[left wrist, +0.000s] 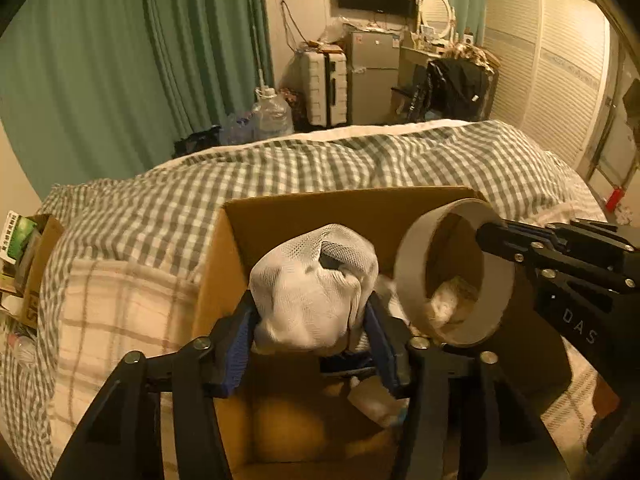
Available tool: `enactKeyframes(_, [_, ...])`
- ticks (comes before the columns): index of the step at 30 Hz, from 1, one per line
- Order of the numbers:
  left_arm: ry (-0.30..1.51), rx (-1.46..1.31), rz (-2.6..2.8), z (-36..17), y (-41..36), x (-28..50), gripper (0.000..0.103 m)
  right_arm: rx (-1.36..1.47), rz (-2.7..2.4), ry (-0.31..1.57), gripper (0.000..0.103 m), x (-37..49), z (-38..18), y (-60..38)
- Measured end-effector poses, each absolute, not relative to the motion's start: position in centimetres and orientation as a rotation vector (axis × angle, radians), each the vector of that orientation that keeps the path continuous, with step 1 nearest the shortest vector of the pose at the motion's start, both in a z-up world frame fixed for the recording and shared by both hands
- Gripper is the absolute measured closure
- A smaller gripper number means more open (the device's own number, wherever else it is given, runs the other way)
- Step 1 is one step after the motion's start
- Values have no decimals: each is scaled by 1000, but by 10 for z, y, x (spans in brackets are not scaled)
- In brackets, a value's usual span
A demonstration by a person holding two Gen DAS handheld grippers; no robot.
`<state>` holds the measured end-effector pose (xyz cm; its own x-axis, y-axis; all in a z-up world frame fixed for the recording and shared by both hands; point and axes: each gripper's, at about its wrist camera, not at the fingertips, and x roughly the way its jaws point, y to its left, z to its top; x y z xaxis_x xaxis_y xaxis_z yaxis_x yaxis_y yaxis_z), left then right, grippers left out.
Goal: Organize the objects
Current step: 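Carry the socks and tape roll into the box and open both grippers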
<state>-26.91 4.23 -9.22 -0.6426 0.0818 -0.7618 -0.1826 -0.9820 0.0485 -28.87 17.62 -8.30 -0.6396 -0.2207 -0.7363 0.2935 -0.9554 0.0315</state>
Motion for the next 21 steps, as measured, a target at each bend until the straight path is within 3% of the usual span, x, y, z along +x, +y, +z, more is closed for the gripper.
enactKeyframes(1, [176, -1248, 2717, -89, 43, -267, 45, 1150, -2606, 118, 89, -288, -82, 178])
enactKeyframes(2, [175, -1242, 2726, -84, 42, -265, 37, 1146, -2605, 106, 66, -286, -79, 179])
enactKeyframes(4, [176, -1223, 2764, -74, 41, -259, 21, 1137, -2644, 124, 35, -281, -69, 179])
enactKeyframes(11, [128, -1107, 2882, -14, 21, -215, 3, 1020, -2703, 162, 35, -239, -1, 188])
enactKeyframes(21, [55, -955, 3061, 69, -14, -134, 0, 834, -2761, 234, 35, -141, 101, 210])
